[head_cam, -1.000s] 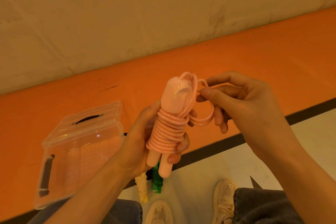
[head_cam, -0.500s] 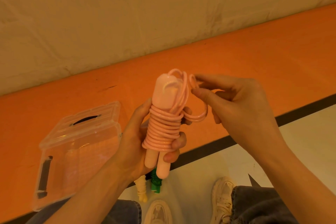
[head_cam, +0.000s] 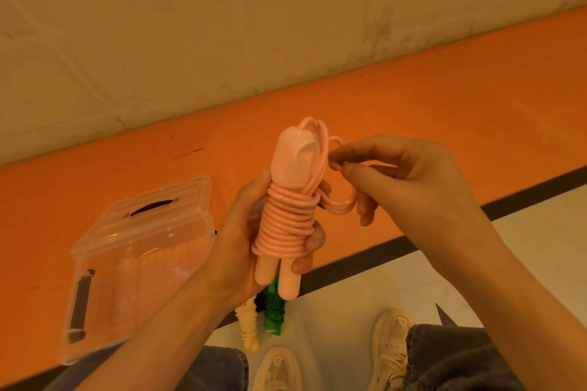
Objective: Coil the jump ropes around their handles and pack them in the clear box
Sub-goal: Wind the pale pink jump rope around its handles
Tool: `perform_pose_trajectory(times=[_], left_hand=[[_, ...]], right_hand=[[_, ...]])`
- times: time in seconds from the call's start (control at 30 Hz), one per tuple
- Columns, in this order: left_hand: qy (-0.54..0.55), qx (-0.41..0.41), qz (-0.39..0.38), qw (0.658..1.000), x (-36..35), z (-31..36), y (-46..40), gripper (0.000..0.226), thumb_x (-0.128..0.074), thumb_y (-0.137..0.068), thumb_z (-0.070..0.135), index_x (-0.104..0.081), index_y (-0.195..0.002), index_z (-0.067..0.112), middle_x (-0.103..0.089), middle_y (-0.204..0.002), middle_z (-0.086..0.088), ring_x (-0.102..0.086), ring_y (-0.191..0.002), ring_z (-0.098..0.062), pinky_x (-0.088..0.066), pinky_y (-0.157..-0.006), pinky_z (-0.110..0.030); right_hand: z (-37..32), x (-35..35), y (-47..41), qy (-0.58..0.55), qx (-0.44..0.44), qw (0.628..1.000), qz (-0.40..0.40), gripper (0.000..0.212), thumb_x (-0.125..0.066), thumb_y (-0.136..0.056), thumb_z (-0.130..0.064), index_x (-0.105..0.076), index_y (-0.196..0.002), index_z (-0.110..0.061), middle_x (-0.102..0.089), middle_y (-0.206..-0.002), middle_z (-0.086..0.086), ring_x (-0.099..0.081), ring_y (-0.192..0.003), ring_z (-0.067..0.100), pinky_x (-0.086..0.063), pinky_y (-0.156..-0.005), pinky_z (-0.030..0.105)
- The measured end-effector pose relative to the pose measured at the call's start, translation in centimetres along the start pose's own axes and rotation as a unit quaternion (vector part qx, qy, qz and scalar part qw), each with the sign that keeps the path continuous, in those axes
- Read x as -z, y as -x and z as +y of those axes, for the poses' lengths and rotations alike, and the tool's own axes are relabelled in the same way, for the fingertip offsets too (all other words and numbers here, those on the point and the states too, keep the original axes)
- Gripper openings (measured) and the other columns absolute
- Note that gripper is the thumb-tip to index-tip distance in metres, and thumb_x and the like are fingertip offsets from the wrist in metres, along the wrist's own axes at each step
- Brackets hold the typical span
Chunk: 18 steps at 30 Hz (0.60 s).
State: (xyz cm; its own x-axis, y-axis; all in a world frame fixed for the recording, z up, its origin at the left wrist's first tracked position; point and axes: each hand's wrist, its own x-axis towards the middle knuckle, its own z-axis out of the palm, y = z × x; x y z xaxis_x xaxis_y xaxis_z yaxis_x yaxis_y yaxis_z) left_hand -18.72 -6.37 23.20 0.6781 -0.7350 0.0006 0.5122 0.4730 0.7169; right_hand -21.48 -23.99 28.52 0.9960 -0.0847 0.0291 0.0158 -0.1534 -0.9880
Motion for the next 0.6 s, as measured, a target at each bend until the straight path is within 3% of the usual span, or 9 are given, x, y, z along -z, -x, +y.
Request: perform_pose_trajectory(times=[0.07, 0.17, 0.27, 0.43, 0.6], left_hand=[[-0.023, -0.009, 0.004, 1.000, 0.01, 0.04, 0.04, 0.050, -0.057, -0.087, 0.051, -0.060, -0.106, 0.004, -0.056, -0.085, -0.008, -0.055, -0.061, -0.016, -0.046, -0.046, -0.024], [-0.094, -0.010, 0.021, 0.995, 0.00, 0.04, 0.04, 0.051, -0.059, -0.084, 0.057, -0.063, -0.100, 0.009, -0.059, -0.074, -0.008, -0.052, -0.056, -0.018, -0.046, -0.047, -0.024], [-0.171, -0.009, 0.035, 0.985, 0.00, -0.02, 0.14, 0.054, -0.060, -0.079, 0.064, -0.065, -0.097, 0.014, -0.061, -0.069, -0.008, -0.050, -0.052, -0.019, -0.046, -0.049, -0.024], [-0.213, -0.004, 0.052, 0.976, 0.06, 0.08, 0.22, 0.058, -0.060, -0.076, 0.069, -0.067, -0.096, 0.015, -0.062, -0.069, -0.009, -0.052, -0.052, -0.021, -0.045, -0.050, -0.026], [-0.158, -0.013, 0.042, 0.986, -0.23, 0.07, 0.04, 0.053, -0.063, -0.078, 0.063, -0.068, -0.097, 0.014, -0.060, -0.074, -0.010, -0.050, -0.055, -0.021, -0.046, -0.048, -0.025]], right_hand=[[-0.23, 0.12, 0.06, -0.031, -0.014, 0.999, -0.015, 0.010, -0.066, -0.084, -0.011, -0.072, -0.093, -0.012, -0.065, -0.060, -0.002, -0.052, -0.041, 0.012, -0.052, -0.049, 0.025], [-0.40, 0.23, 0.11, -0.024, -0.020, 0.999, -0.013, 0.028, -0.071, -0.071, -0.029, -0.072, -0.092, -0.011, -0.067, -0.068, 0.001, -0.050, -0.040, 0.009, -0.051, -0.051, 0.032], [-0.47, 0.12, 0.10, 0.004, -0.017, 1.000, -0.001, 0.033, -0.069, -0.063, -0.036, -0.070, -0.086, -0.013, -0.068, -0.074, 0.002, -0.048, -0.038, 0.010, -0.048, -0.046, 0.028], [-0.40, 0.44, 0.05, 0.005, -0.024, 1.000, -0.015, 0.013, -0.071, -0.079, -0.017, -0.069, -0.088, -0.007, -0.061, -0.055, -0.006, -0.043, -0.036, 0.009, -0.046, -0.044, 0.034], [-0.37, 0.25, 0.09, -0.020, -0.019, 1.000, -0.001, 0.010, -0.071, -0.078, -0.012, -0.068, -0.084, -0.004, -0.061, -0.060, 0.000, -0.041, -0.036, 0.012, -0.038, -0.038, 0.024]])
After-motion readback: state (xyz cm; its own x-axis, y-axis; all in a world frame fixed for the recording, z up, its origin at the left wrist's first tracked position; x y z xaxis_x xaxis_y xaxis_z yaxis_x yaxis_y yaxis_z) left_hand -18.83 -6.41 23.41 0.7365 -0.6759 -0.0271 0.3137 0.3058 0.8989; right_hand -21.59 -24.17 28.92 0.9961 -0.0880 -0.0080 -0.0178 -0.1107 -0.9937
